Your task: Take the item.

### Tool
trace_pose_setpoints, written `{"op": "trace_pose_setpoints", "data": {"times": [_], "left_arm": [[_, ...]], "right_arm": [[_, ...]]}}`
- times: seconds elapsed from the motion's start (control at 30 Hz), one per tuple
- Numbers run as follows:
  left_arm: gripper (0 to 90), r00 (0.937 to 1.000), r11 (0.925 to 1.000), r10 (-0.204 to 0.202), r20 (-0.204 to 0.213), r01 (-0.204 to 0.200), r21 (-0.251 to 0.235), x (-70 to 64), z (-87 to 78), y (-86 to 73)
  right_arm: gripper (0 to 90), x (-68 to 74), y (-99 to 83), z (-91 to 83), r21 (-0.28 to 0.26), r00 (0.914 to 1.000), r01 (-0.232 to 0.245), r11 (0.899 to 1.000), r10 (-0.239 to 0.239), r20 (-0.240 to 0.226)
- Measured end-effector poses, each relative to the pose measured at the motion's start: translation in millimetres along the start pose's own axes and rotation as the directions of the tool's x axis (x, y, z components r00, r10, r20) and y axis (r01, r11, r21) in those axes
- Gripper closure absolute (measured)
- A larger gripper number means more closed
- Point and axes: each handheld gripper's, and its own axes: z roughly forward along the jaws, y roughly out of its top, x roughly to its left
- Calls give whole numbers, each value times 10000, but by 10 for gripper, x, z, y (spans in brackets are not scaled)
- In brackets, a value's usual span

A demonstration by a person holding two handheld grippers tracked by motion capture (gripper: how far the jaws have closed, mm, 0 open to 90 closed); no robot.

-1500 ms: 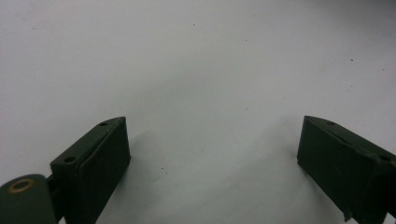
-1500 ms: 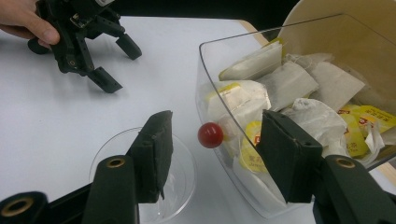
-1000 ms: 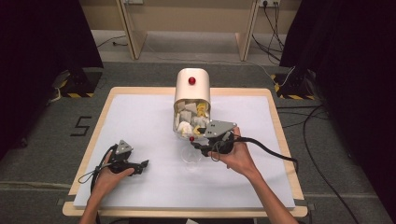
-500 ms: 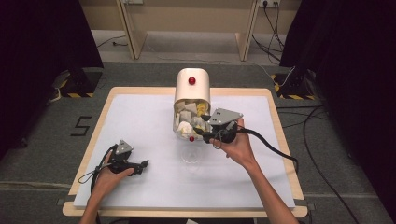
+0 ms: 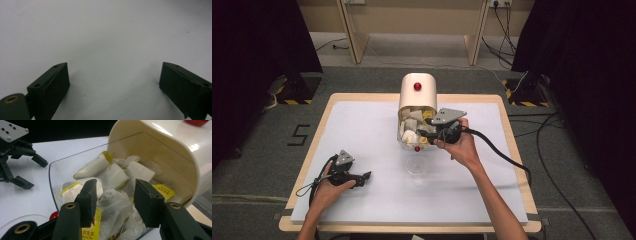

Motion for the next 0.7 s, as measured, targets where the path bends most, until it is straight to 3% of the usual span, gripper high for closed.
{"op": "trace_pose_setpoints", "data": {"times": [0.2, 0.3, 0.43, 0.7], "left_arm": [[84, 10000, 10000, 1, 0, -1, 1, 0, 0, 0], [84, 10000, 10000, -2, 2, 2, -1, 0, 0, 0], [84, 10000, 10000, -5, 4, 5, -3, 1, 0, 0], [84, 10000, 10000, -4, 2, 4, 0, 0, 0, 0]], "right_arm": [[646, -18, -16, 61, 244, 9996, -177, 9995, 182, -226], [746, -14, -39, 86, 451, 9997, -171, 9988, 180, -186], [874, -1, -39, 68, 273, 9993, -84, 9996, 94, -362], [900, -4, 9, -40, -194, 10000, -9, 9998, 7, -81]]}}
